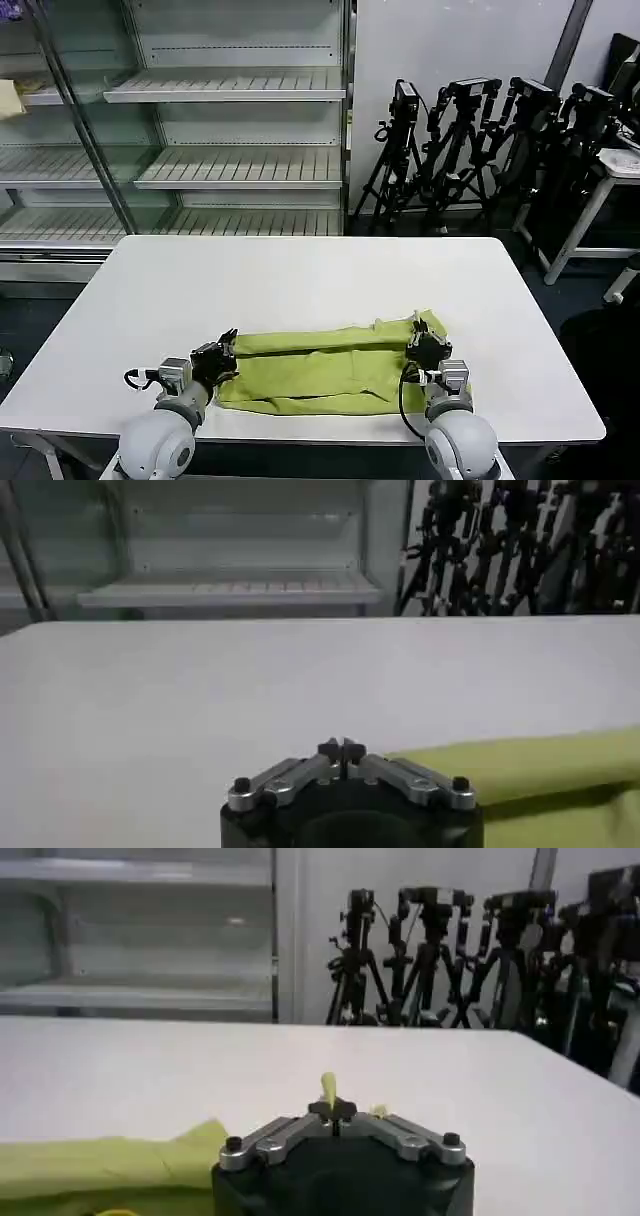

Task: Fold and organize the clothes.

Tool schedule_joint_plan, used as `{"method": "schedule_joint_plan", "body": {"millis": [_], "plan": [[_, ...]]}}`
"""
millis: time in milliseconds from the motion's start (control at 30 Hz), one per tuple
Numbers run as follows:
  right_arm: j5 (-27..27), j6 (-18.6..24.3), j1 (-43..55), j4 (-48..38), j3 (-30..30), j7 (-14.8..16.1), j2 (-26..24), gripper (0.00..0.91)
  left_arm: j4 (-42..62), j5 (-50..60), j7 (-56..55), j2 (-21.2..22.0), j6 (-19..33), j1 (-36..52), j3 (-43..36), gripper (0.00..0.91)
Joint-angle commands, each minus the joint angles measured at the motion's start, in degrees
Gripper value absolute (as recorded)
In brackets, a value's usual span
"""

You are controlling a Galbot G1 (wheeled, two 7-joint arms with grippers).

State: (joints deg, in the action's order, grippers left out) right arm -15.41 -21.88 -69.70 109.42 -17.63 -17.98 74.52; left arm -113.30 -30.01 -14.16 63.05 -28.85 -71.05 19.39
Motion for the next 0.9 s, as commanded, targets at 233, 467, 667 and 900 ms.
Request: {"method": "schedule_joint_plan", "body": {"millis": [233,467,667,900], "plan": [[0.36,-2.78,-1.79,-0.29,-0.35,-0.91,0.91,0.907,2.04,1.68,0.42,0.43,0.15,-1.01,-0.17,0.907],[1.6,-0.16,-3.81,3.69,-1.16,-0.23,0.34,0.907,-0.01,2.66,0.62,1.18,0.09,-1.55,0.15,0.907],[1.9,1.51,-7.32,9.15,-3.1,0.06,-0.66,0.907,-3.54,2.39,-0.94,1.5,2.66,-2.11,1.47,0.907],[2.39,1.56,-12.89,15.49,-6.69,0.61,-2.3,0.907,-8.89,0.28,-3.98,2.25,4.79,-4.13,3.57,0.907]]}}
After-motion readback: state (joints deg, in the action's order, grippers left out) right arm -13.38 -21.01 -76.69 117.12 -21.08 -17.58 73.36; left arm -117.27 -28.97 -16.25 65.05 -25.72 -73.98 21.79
